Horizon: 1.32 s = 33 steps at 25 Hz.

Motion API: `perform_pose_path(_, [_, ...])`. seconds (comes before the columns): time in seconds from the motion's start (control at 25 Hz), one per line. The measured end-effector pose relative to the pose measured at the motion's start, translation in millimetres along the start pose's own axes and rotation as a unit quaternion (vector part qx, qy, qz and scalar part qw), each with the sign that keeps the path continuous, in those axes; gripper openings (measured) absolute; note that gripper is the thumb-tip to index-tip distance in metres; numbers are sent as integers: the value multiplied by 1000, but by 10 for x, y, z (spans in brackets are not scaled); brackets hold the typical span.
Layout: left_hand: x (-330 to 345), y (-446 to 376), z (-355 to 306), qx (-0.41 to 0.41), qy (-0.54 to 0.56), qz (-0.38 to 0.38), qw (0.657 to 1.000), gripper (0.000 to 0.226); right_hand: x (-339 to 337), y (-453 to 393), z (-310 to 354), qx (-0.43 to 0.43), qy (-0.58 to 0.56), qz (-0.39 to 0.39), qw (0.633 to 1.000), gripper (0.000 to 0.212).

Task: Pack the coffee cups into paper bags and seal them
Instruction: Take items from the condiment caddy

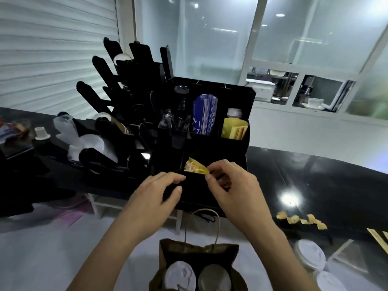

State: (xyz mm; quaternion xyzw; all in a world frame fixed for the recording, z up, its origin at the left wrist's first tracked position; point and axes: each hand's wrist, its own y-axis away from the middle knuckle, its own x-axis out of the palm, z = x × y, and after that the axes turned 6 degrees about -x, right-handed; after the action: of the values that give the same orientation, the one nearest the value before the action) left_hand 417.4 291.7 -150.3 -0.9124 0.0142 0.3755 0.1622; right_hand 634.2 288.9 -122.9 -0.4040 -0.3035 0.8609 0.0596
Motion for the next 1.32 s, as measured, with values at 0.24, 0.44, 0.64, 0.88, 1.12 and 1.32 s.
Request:
perform_pose_path(0.24, [-84, -531, -100, 13, 6, -17, 1000, 29, 106, -576, -39, -26, 21, -5, 999, 16])
perform_pose_path(0.44, [-91, -893, -63, 8, 12, -47, 999, 34, 311, -1016, -129, -28, 32, 18, 999, 16])
perform_pose_path(0.64, [-6, -1162, 34, -6, 31, -78, 996, 41, 469, -1474, -282, -16, 55, 47, 997, 16])
perform_pose_path(0.88, [105, -1337, 208, -44, 62, -88, 993, 50, 753, -1938, -443, -43, 142, 63, 987, 22])
perform_pose_path(1.12, [154, -1359, 337, -58, 75, -80, 992, 53, 948, -2293, -549, -141, 235, 208, 939, 46])
perform_pose_path(1.32, [168, -1359, 380, -54, 75, -77, 993, 54, 961, -2350, -571, -160, 307, 260, 901, 39])
